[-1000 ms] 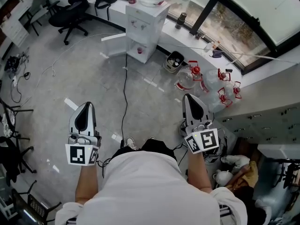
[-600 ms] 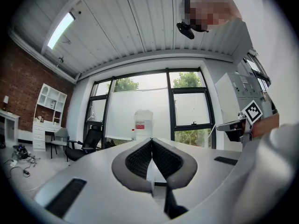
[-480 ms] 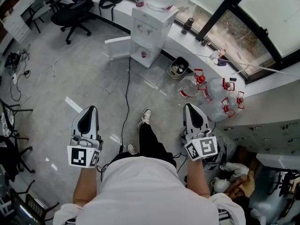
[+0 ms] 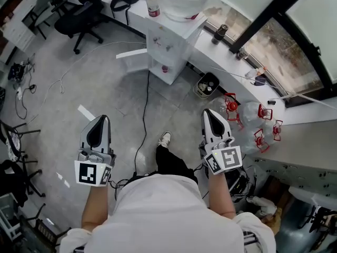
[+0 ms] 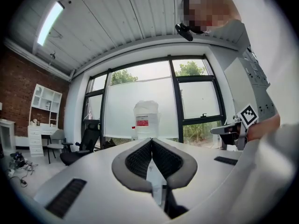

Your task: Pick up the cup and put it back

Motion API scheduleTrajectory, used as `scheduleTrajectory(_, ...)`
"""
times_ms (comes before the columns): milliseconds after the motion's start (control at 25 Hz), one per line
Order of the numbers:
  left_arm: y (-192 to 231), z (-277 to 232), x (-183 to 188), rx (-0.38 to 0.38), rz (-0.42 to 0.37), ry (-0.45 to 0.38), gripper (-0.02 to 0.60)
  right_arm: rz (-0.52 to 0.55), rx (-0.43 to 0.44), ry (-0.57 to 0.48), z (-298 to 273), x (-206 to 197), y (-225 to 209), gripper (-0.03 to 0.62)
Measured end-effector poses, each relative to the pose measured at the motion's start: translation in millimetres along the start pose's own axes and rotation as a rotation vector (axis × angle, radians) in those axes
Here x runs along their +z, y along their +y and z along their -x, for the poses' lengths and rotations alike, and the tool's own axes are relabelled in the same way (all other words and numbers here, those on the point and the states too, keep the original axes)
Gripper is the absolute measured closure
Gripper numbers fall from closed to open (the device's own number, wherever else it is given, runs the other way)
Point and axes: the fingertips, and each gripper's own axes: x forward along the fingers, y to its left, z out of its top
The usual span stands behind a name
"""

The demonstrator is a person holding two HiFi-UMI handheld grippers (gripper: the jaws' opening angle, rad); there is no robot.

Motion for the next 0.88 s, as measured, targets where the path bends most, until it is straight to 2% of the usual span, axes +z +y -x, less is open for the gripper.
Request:
scheduleTrajectory(160,2,-64,12,0.006,0.014,-0.008,0.558,-0.025,0.008,0.014,-40,2,-50,0.574)
scheduleTrajectory(280,4,-90,17,0.018,0.015,-0.010,0.558,-0.037,0.019,0.021,-64,1,-71,0.574)
scheduleTrajectory(680,27,-104,27,0.105,-0.011,-0.004,0.558,-0.066,0.156,0.034,-123,0,-55,0.573)
scheduleTrajectory(880,38,-120,26,0.091,-0.019,0.000,0.558,-0.072,0.142,0.021,-143,6,-60,0.574)
